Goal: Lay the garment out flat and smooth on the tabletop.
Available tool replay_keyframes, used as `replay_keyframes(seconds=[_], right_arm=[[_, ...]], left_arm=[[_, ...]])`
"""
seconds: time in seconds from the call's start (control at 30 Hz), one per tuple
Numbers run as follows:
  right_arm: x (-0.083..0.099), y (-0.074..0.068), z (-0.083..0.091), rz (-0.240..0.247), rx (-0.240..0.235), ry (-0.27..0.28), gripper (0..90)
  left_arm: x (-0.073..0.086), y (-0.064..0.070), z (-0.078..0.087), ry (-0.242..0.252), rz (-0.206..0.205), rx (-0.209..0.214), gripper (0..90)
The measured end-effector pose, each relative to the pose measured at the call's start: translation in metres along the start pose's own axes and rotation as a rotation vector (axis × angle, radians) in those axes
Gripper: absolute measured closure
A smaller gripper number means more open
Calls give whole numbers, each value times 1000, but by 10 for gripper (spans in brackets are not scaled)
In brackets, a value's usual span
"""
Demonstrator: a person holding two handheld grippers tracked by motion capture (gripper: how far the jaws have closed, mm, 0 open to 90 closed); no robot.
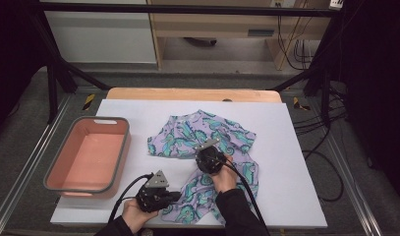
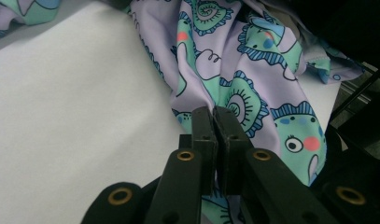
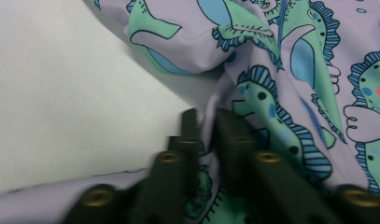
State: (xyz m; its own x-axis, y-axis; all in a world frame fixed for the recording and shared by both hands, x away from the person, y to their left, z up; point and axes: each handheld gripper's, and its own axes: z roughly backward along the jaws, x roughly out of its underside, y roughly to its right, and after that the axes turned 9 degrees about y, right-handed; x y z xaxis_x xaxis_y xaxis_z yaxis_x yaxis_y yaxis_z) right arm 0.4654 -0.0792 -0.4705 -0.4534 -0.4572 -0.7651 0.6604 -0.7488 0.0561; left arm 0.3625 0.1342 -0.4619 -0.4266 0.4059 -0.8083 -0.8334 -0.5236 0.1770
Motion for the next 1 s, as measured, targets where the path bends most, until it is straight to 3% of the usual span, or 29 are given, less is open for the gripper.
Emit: replay_keyframes(seconds=[0.13,0.2,0.3,0.37,0.4,0.47,0.57,0.63,0.7,0.77,0.9,1.0], right_arm=[[-4,-1,4,-26,-26,24,880],[-11,-6,12,-43,-117,84,880],[-33,-22,28,-71,-307,226,878],[-44,-29,34,-71,-353,275,872],[-49,-31,35,-65,-354,276,863],[-52,-31,35,-40,-297,264,738],[-47,-17,44,-58,-268,280,633],[-39,-2,59,-78,-240,300,590],[-30,10,71,-76,-196,300,526],[-15,25,85,-79,-137,275,497],[17,49,102,-97,-56,232,487],[44,61,109,-144,-48,194,493]], left_arm=[[-4,0,7,23,-3,-1,866],[-7,0,13,48,-1,3,867],[-11,3,21,76,-12,3,866],[-12,4,24,96,-20,-3,849],[-13,4,26,105,-24,-14,811],[-13,0,28,129,-14,-35,678],[-14,-10,31,151,15,-79,473],[-15,-20,30,135,38,-96,379],[-15,-29,26,132,53,-135,362],[-16,-40,19,110,80,-147,354],[-19,-54,-3,73,95,-179,356],[-22,-59,-18,57,100,-166,373]])
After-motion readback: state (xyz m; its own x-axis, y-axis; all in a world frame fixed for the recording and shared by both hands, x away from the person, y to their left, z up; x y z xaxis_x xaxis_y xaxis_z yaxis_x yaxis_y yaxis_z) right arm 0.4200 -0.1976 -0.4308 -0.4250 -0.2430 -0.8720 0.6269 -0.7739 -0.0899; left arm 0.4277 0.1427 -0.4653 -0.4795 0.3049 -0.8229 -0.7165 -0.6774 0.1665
